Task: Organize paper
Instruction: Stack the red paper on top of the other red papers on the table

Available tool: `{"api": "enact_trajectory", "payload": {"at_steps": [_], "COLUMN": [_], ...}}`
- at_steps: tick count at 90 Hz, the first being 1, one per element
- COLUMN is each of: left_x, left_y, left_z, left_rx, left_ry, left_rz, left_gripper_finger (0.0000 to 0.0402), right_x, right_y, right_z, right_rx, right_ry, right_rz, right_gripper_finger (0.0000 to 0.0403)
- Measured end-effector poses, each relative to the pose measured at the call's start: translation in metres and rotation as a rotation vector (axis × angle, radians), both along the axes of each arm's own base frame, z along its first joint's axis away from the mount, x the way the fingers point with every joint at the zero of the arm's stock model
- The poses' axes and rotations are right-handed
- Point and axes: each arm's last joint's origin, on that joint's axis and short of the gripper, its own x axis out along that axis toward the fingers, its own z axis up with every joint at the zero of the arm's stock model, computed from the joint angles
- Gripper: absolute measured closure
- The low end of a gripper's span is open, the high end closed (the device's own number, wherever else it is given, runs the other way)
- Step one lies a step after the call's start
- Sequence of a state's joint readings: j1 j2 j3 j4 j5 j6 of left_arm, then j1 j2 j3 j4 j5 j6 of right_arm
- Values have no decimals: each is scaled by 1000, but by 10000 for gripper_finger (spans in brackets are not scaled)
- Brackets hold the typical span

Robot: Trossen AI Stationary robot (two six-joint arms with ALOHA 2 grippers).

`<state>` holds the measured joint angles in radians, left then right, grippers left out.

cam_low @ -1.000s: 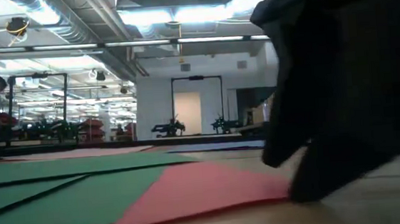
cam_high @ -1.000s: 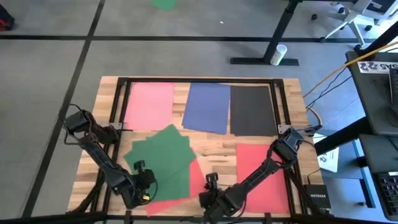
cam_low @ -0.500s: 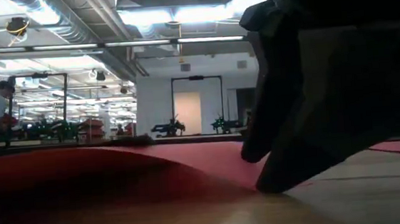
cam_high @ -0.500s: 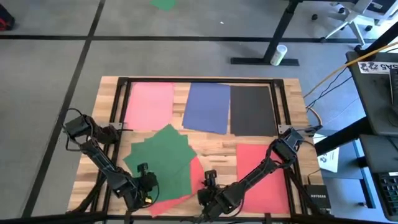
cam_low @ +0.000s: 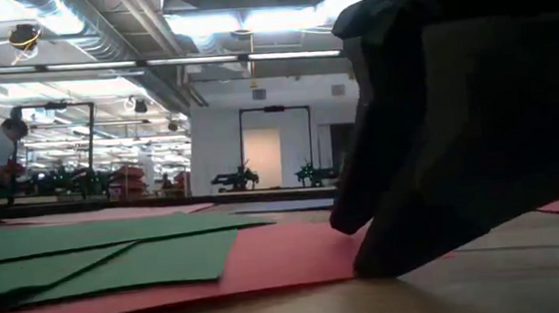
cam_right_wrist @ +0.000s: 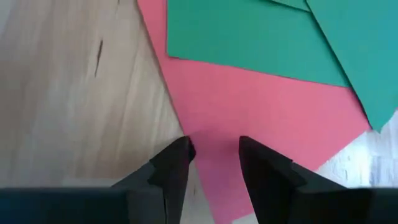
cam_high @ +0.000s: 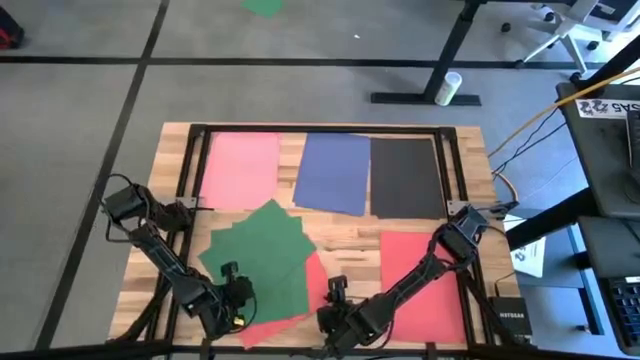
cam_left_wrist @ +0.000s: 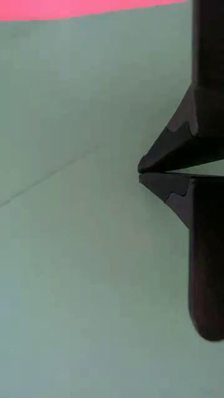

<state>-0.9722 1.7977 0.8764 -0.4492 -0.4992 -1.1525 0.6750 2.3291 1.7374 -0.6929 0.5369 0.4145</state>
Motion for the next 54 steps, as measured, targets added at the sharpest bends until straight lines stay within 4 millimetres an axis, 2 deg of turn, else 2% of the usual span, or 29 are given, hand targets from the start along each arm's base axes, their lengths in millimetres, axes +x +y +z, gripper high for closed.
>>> {"api": "enact_trajectory", "payload": {"at_steps": [28, 41, 54], "left_x": [0, 0, 0], "left_y": [0, 0, 0], "left_z": [0, 0, 0], "left_rx": [0, 0, 2], "left_ry": [0, 0, 0], "left_rz": [-2, -2, -5], "left_gripper_finger": [402, 402, 402], "right_x": [15, 11, -1], "right_y": [-19, -13, 4], "right_z": [0, 0, 0], "right_rx": [-34, -22, -19], "right_ry": [-37, -28, -24], "right_rz": [-62, -41, 9], "right_gripper_finger": [270, 270, 270]}}
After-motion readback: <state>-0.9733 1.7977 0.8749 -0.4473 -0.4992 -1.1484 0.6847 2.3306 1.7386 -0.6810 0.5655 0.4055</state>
